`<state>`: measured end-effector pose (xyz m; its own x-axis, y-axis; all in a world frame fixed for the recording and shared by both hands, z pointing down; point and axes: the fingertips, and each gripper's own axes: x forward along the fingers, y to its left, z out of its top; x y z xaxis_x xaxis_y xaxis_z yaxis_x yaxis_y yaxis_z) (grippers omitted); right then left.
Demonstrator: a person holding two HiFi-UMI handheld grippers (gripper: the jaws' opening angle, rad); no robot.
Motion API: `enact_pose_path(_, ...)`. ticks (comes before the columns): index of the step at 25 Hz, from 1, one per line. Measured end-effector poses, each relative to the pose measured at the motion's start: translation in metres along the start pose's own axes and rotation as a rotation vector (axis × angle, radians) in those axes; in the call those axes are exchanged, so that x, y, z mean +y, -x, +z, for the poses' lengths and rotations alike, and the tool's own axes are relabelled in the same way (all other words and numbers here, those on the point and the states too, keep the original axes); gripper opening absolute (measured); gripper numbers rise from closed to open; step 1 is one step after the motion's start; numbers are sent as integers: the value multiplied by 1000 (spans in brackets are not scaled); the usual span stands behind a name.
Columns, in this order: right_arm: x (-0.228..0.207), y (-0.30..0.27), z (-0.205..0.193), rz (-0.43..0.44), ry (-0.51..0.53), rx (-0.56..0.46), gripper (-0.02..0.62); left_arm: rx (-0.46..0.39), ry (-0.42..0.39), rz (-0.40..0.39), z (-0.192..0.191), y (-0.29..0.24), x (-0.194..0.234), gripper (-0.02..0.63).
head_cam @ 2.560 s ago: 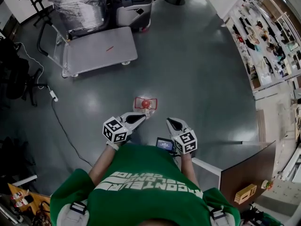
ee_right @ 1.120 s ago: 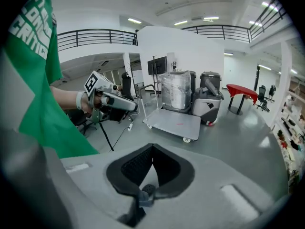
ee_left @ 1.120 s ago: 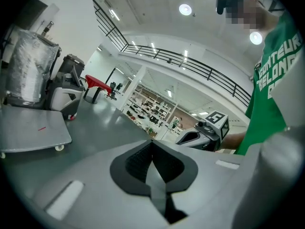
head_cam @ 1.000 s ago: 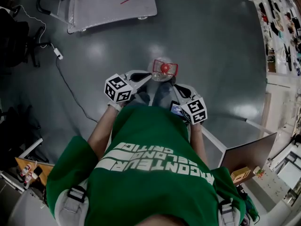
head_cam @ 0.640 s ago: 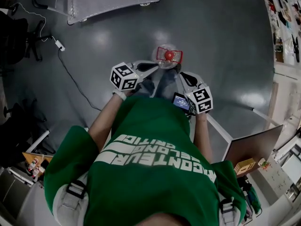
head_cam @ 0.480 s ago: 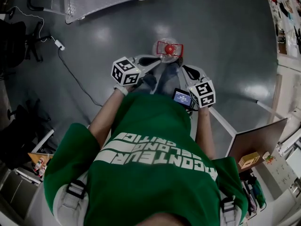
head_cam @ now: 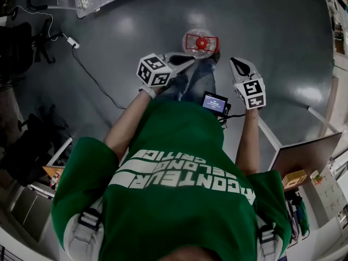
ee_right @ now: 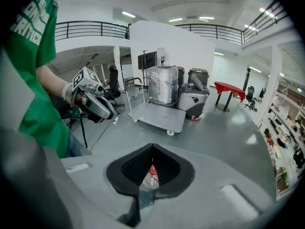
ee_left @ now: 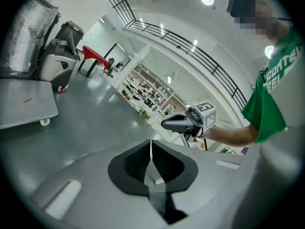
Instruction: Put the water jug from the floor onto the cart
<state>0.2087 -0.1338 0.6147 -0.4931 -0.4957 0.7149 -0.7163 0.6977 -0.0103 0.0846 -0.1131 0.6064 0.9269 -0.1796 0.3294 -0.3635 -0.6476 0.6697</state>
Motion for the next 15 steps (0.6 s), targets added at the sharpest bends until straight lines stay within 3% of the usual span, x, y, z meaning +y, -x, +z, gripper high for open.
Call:
enact_pose_path(8, -99, 21, 19, -60, -5, -95, -7, 17, 27, 30, 1, -22, 12, 12)
enact_pose_path(15, -133, -21, 26, -3, 98, -61, -6, 27, 52, 78, -6, -36, 37, 12)
